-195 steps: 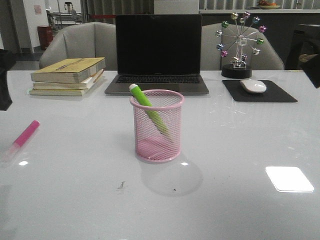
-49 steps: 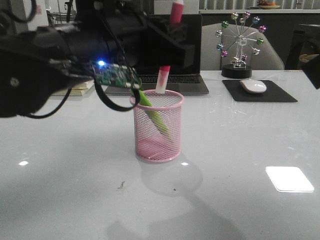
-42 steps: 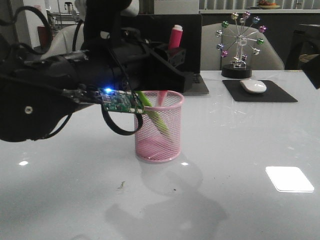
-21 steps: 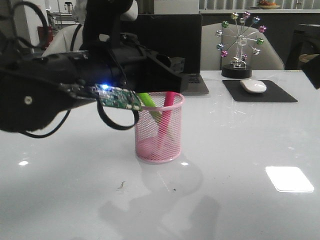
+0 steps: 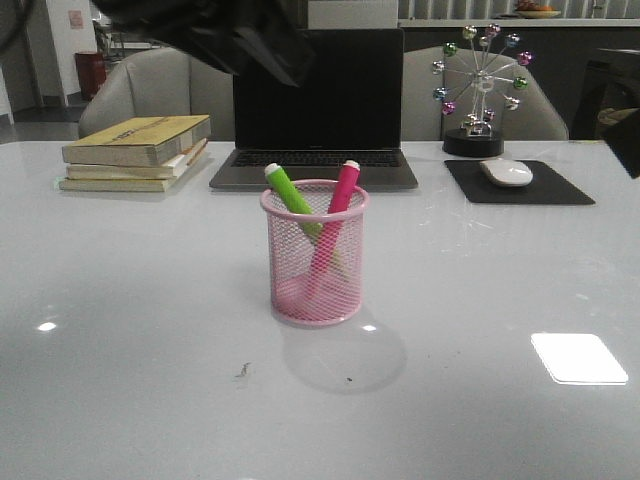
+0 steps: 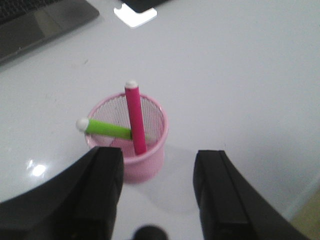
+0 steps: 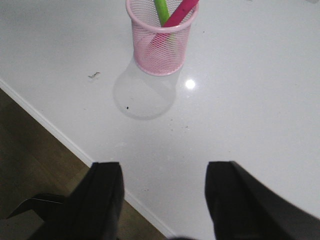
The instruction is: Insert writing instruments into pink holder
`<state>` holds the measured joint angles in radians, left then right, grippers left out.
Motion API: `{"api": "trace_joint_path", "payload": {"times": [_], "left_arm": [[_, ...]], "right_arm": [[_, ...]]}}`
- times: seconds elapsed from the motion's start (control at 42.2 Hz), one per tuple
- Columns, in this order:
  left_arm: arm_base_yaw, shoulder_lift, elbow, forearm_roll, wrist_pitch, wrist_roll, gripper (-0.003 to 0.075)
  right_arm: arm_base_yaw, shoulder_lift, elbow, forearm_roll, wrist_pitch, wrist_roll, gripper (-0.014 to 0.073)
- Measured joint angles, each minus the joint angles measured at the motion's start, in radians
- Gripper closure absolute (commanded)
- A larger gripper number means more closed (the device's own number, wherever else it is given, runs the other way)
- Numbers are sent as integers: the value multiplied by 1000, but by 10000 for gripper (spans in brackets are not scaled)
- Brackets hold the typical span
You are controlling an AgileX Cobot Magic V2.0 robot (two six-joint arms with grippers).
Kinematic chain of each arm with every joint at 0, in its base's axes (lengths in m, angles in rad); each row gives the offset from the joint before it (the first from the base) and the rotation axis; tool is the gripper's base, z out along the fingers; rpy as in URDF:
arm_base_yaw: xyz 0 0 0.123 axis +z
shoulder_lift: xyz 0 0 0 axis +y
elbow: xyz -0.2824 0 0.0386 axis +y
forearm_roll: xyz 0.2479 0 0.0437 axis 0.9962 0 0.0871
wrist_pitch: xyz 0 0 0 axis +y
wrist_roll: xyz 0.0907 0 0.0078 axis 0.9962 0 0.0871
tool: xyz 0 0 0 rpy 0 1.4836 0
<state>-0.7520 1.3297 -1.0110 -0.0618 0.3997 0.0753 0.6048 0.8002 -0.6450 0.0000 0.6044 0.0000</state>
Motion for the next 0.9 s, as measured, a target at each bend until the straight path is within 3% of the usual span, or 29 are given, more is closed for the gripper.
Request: {"api": "trace_joint_path", "payload": {"times": [0.095, 0.237, 0.593, 0.901], "left_arm": [[0, -99, 2, 9, 172, 0, 328], [0, -238, 48, 12, 290, 0, 328], [0, -568, 294, 15, 347, 0, 328], [0, -689, 402, 73, 397, -89, 330]], "right_arm": [[0, 0, 0, 0, 0, 0, 118], [0, 0, 0, 0, 0, 0, 118], [0, 0, 0, 0, 0, 0, 118], [0, 0, 0, 0, 17, 0, 129]]}}
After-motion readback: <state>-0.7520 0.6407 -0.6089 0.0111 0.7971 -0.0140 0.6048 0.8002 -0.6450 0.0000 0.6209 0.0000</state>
